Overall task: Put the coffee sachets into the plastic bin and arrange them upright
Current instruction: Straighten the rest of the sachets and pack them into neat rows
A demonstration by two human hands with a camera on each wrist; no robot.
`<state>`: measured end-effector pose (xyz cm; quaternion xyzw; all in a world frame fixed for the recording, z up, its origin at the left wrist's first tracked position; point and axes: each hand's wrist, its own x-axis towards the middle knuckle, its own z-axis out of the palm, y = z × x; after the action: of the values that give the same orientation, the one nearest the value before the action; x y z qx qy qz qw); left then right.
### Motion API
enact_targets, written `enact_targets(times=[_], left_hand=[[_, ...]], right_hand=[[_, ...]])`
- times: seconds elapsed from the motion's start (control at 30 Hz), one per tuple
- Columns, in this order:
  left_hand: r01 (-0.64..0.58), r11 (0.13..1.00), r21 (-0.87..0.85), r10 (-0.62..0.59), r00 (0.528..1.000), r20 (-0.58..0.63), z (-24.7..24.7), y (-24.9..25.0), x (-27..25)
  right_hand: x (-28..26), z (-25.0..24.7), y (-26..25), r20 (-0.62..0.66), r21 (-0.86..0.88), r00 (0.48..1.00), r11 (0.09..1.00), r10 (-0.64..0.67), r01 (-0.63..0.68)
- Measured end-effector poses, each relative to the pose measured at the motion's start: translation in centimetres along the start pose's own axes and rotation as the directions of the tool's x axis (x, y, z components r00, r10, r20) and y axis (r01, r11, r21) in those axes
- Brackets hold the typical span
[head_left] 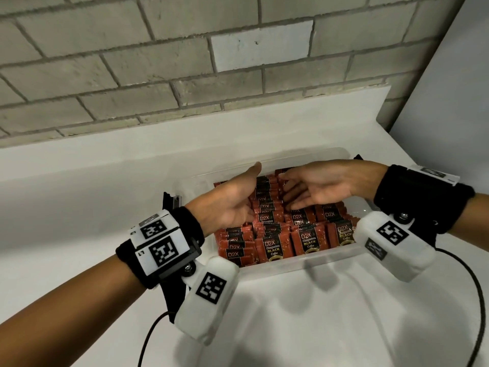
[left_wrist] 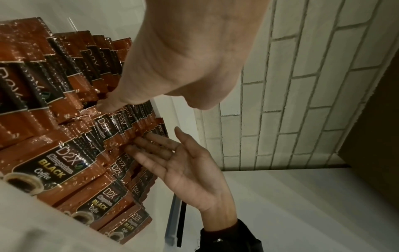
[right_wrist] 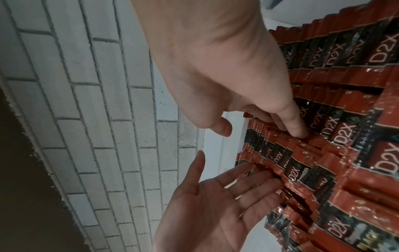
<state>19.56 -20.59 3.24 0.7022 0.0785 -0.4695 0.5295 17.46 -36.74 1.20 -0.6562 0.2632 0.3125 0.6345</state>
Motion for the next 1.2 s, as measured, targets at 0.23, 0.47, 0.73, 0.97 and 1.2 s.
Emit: enact_targets(times=[0.23,0.47,0.73,0.97,1.2], left_hand=[[-0.018,1.0,0.014,0.018,0.999,-0.032,-0.5,-0.1,-1.2],[-0.11,0.979,0.172,0.143,0.971,-0.192,-2.8,-2.1,-3.2],[-0.011,0.998,0.058,0.018,0.992,-0.121,-3.0,-3.9,-2.3],[0.01,0.999,0.051,-0.005,0.995,-0.1,-3.0,-4.3,-1.7],[0.026,0.997,0.07,-0.021,0.998,-0.065,-3.6,-5.1,-1.6]], right_hand=[[-0.8,0.2,-0.1,0.039,0.029,0.999,0.999,0.016,-0.017],[-1.1,0.2,0.9,0.077,-0.07,0.996,0.997,0.043,-0.037],[-3.1,-0.2,0.2,0.125,-0.432,0.99,0.895,-0.066,0.114],[-4.0,2.2,2.6,0.354,-0.928,0.933,0.148,0.067,0.342],[-3.6,2.3,2.4,0.32,-0.947,0.931,0.031,0.174,0.32]])
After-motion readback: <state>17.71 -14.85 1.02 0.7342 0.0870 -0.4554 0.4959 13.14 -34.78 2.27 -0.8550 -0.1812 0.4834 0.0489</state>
